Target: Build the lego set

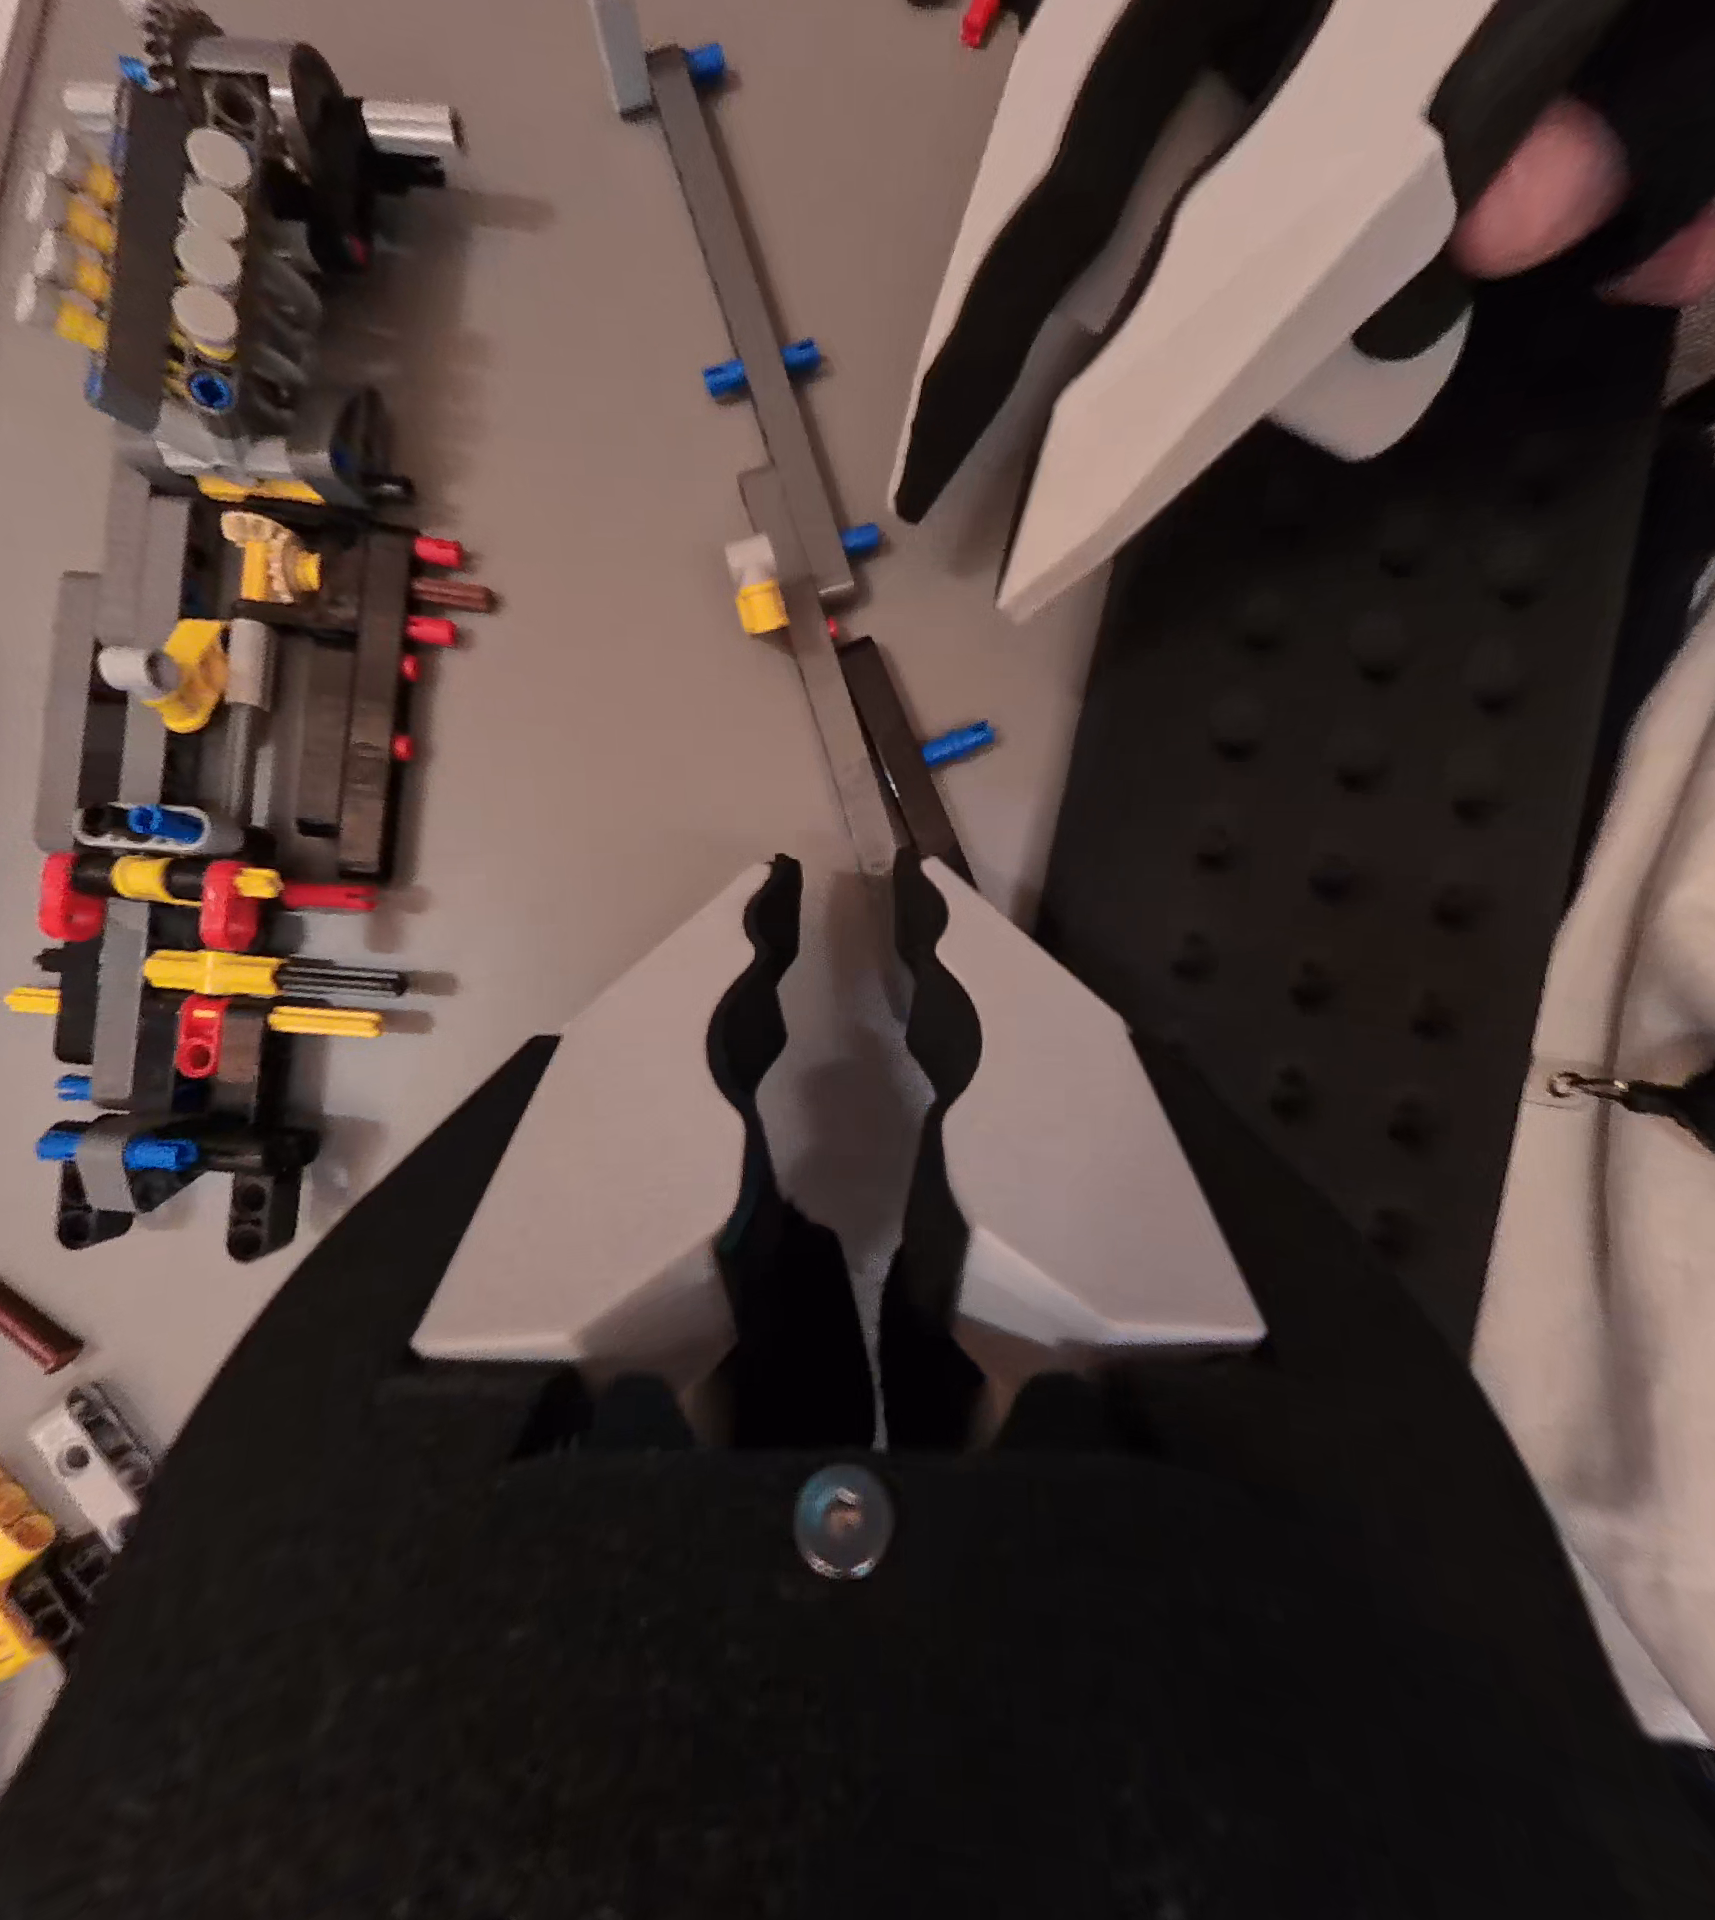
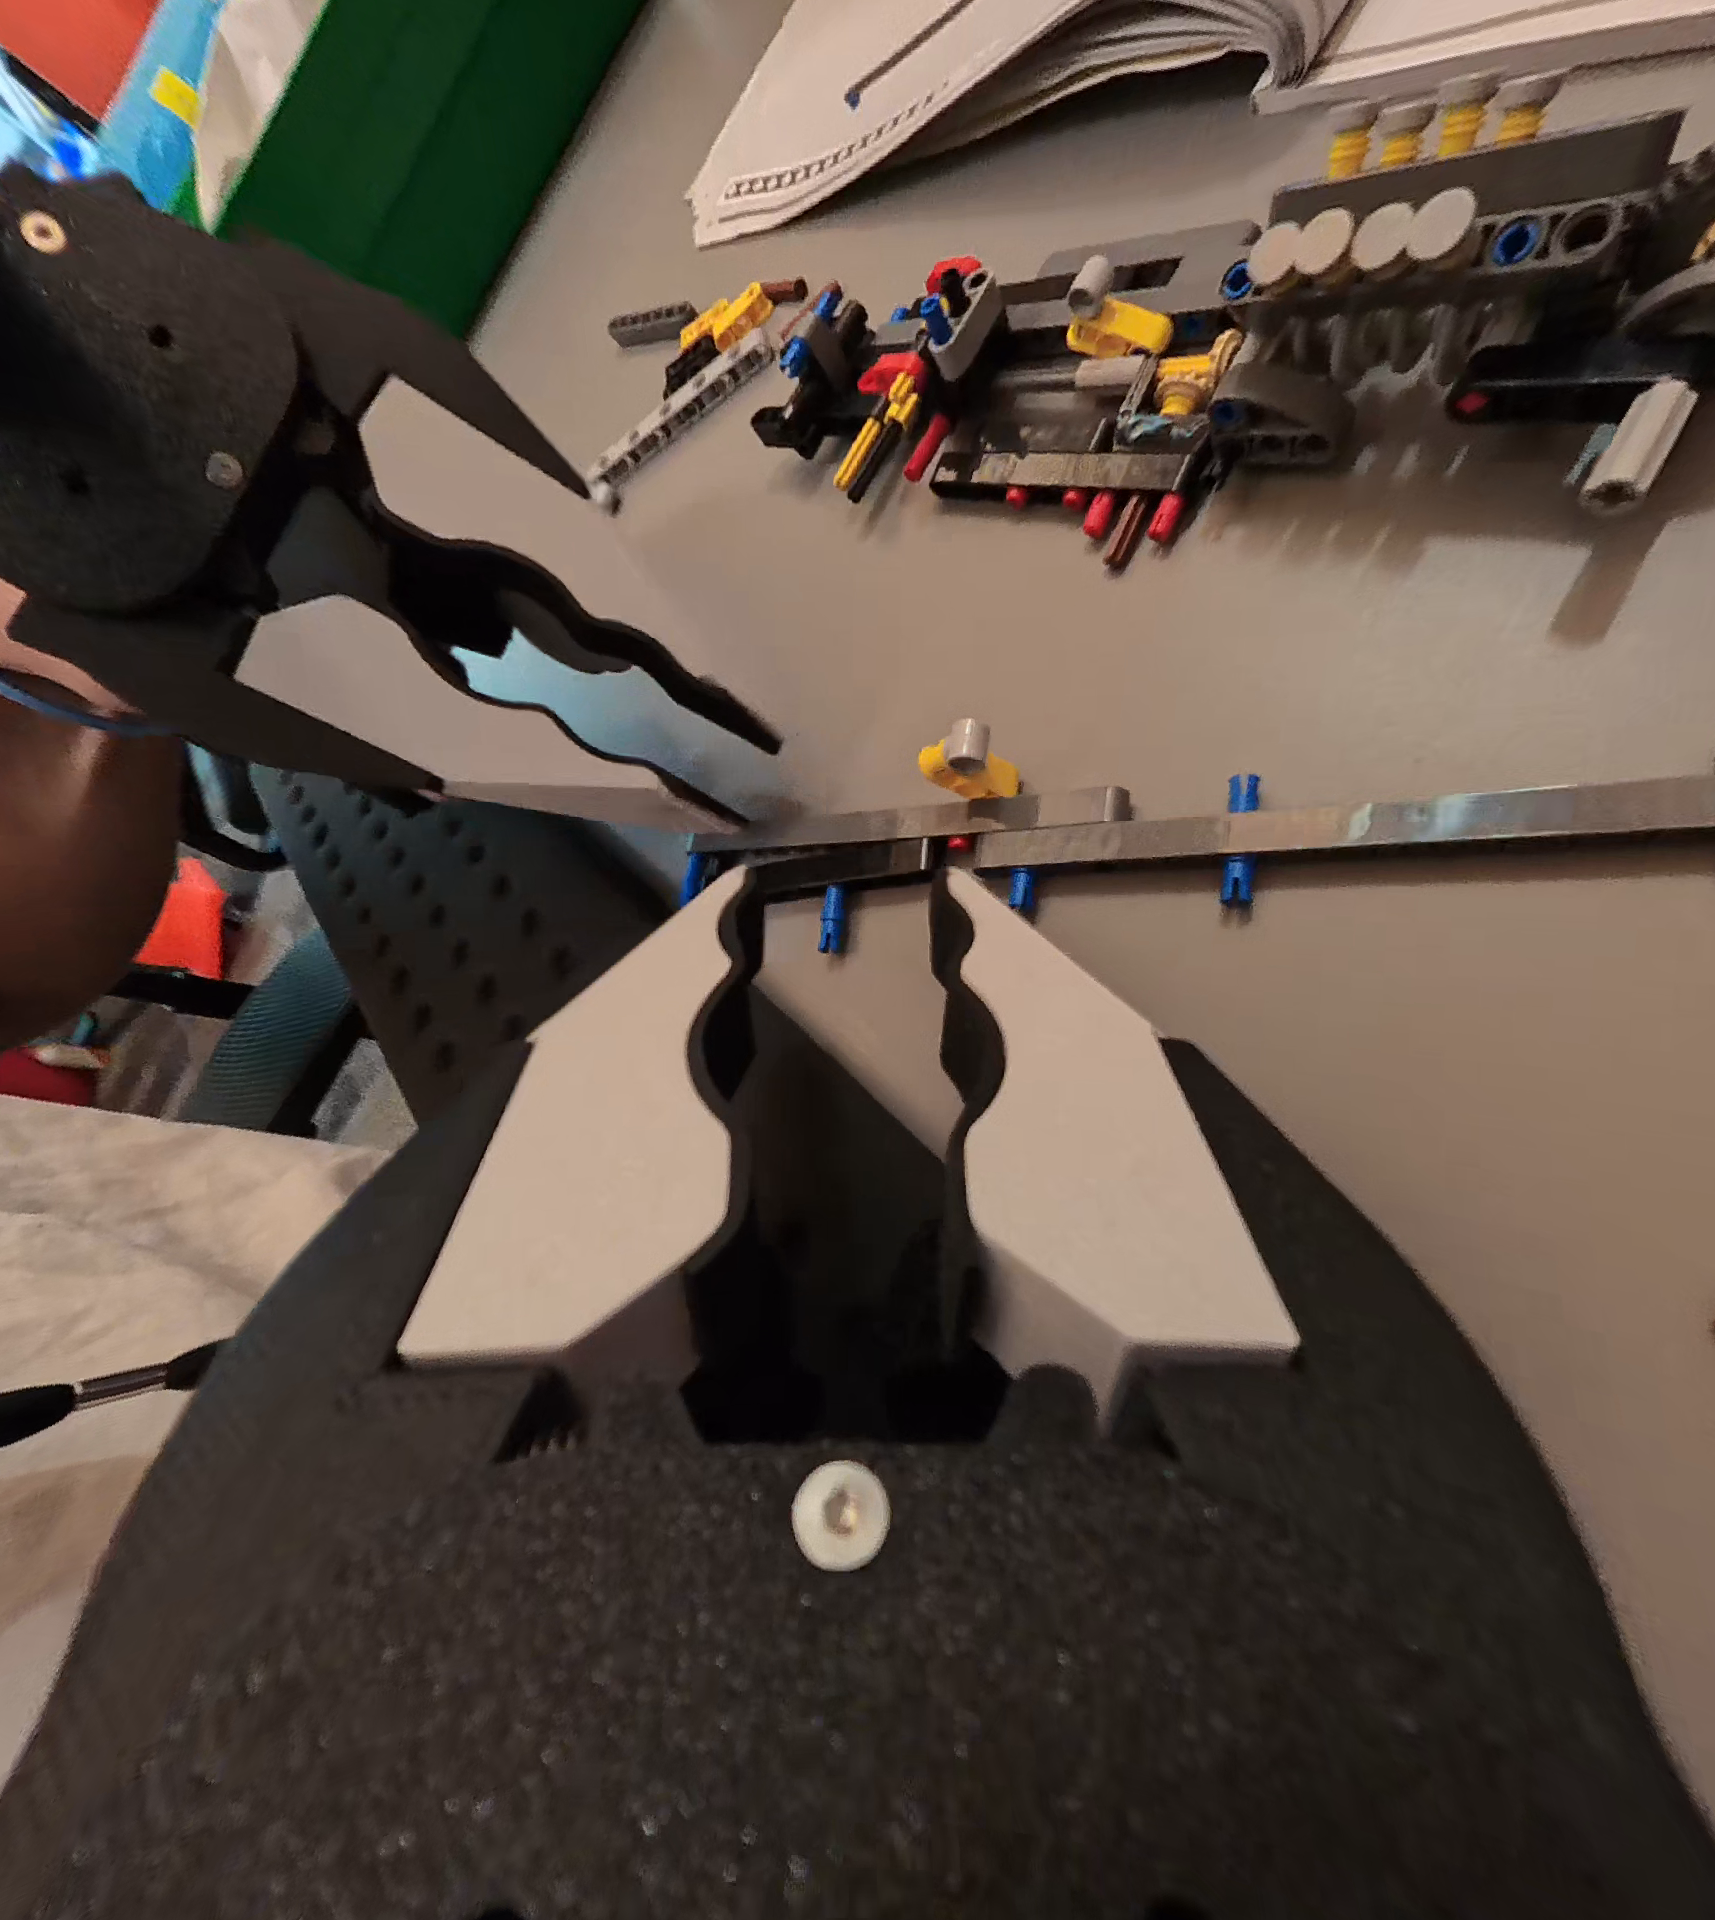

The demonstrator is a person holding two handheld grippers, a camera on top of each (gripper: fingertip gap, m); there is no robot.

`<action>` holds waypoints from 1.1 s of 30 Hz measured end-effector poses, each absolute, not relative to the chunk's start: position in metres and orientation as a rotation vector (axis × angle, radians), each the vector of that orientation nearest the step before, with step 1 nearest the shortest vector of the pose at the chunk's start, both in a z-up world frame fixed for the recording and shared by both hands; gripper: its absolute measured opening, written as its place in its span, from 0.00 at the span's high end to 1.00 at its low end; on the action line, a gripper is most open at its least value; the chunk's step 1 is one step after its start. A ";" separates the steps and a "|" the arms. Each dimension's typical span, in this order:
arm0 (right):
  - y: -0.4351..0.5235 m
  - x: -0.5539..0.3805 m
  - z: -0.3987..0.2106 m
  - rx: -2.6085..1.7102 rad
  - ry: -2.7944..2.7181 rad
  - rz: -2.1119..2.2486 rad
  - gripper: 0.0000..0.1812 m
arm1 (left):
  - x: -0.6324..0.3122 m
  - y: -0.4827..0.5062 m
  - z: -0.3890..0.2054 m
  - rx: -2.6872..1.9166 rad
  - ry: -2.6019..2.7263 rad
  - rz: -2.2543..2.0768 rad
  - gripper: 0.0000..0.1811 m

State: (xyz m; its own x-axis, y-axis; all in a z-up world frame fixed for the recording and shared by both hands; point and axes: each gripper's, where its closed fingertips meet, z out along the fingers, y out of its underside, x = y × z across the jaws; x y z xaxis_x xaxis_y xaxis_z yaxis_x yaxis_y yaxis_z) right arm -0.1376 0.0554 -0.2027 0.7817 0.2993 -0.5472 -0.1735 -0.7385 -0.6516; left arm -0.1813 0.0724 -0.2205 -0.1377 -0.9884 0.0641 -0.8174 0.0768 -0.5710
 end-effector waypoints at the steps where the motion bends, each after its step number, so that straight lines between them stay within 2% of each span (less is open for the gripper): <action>1: 0.055 -0.137 -0.201 -2.236 -0.081 0.870 0.84 | -0.184 0.070 -0.220 -1.804 2.045 -0.696 0.91; 11: 0.049 -0.144 -0.194 -2.183 -0.151 0.929 0.83 | -0.192 0.066 -0.234 -1.871 2.197 -0.561 0.91; 14: 0.047 -0.144 -0.192 -2.171 -0.156 0.950 0.83 | -0.188 0.071 -0.234 -1.920 2.174 -0.535 0.96; 23: 0.050 -0.136 -0.195 -2.188 -0.061 0.958 0.85 | -0.175 0.075 -0.231 -1.856 2.199 -0.401 0.96; 27: 0.053 -0.130 -0.198 -2.220 0.017 0.952 0.80 | -0.171 0.074 -0.218 -1.892 2.096 -0.486 0.96; 29: 0.057 -0.128 -0.200 -2.233 0.052 0.923 0.73 | -0.172 0.069 -0.214 -1.981 2.024 -0.624 0.97; 33: 0.055 -0.130 -0.207 -2.305 0.056 0.915 0.73 | -0.176 0.066 -0.219 -2.131 1.869 -0.833 0.97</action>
